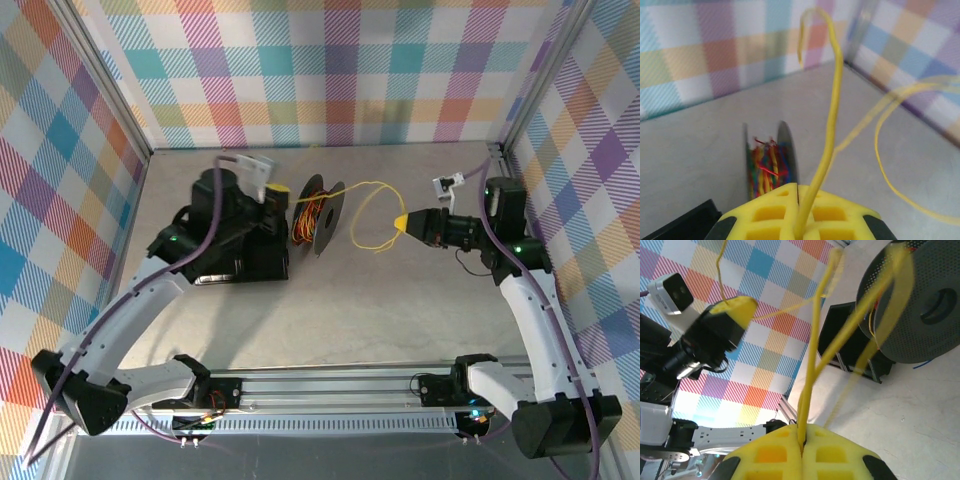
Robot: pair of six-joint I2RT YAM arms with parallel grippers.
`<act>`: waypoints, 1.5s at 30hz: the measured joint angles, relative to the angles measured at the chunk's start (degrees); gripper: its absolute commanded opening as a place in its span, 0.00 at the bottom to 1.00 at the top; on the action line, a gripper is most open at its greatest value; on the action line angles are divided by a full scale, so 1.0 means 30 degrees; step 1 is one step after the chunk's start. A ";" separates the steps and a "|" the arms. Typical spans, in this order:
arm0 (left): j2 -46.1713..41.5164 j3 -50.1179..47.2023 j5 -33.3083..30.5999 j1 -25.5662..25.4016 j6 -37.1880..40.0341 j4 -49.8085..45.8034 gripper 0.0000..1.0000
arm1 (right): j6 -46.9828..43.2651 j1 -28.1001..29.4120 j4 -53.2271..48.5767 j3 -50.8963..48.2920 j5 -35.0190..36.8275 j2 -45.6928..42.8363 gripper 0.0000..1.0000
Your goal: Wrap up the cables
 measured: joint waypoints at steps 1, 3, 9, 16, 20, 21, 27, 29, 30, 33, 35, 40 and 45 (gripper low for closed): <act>-0.0393 -0.0262 0.0488 0.0925 -0.0648 0.0408 0.00 | 0.0007 -0.0262 0.0007 -0.0291 -0.0189 -0.0146 0.00; -0.1013 -0.0794 0.1392 0.2229 -0.1705 0.1144 0.00 | 0.0102 -0.0474 0.0080 -0.0743 -0.0510 -0.0233 0.00; -0.1195 -0.1093 0.3985 0.3089 -0.4065 0.2368 0.00 | 0.1231 -0.0561 0.1836 -0.1996 -0.1355 -0.0233 0.39; -0.0321 -0.1078 0.6717 0.3279 -0.6280 0.4044 0.00 | 0.2339 -0.0539 0.3927 -0.2885 -0.1756 -0.0262 0.60; 0.0000 -0.1078 0.7752 0.3279 -0.7060 0.4816 0.00 | 0.2426 -0.0539 0.4167 -0.2892 -0.1311 -0.0867 0.61; 0.0080 -0.1078 0.7992 0.3279 -0.7169 0.4976 0.00 | 0.2412 -0.0539 0.4167 -0.2892 -0.1115 -0.1078 0.62; 0.0372 -0.1086 0.9122 0.3279 -0.7519 0.5493 0.00 | 0.2565 -0.0539 0.4204 -0.2892 0.0182 -0.2353 0.65; 0.0364 -0.1122 0.9406 0.3271 -0.7512 0.5603 0.00 | 0.2812 -0.0539 0.4393 -0.2878 0.0474 -0.2528 0.64; 0.0364 -0.1188 0.9544 0.3271 -0.7519 0.5734 0.00 | 0.3016 -0.0539 0.4605 -0.2878 0.0619 -0.2579 0.64; 0.0364 -0.1574 0.9865 0.3162 -0.7519 0.5982 0.00 | 0.3643 -0.0539 0.5289 -0.2871 0.1005 -0.2703 0.63; 0.0364 -0.1792 1.0010 0.3118 -0.7519 0.5989 0.00 | 0.4000 -0.0539 0.5632 -0.2841 0.1260 -0.2754 0.63; 0.0364 -0.2047 1.0353 0.2783 -0.7715 0.6120 0.00 | 0.4641 -0.0539 0.7118 -0.2783 0.1588 -0.2747 0.60; 0.0372 -0.2055 1.0622 0.2113 -0.8072 0.6572 0.00 | 0.4342 -0.0539 0.8415 -0.2769 0.1617 -0.2521 0.59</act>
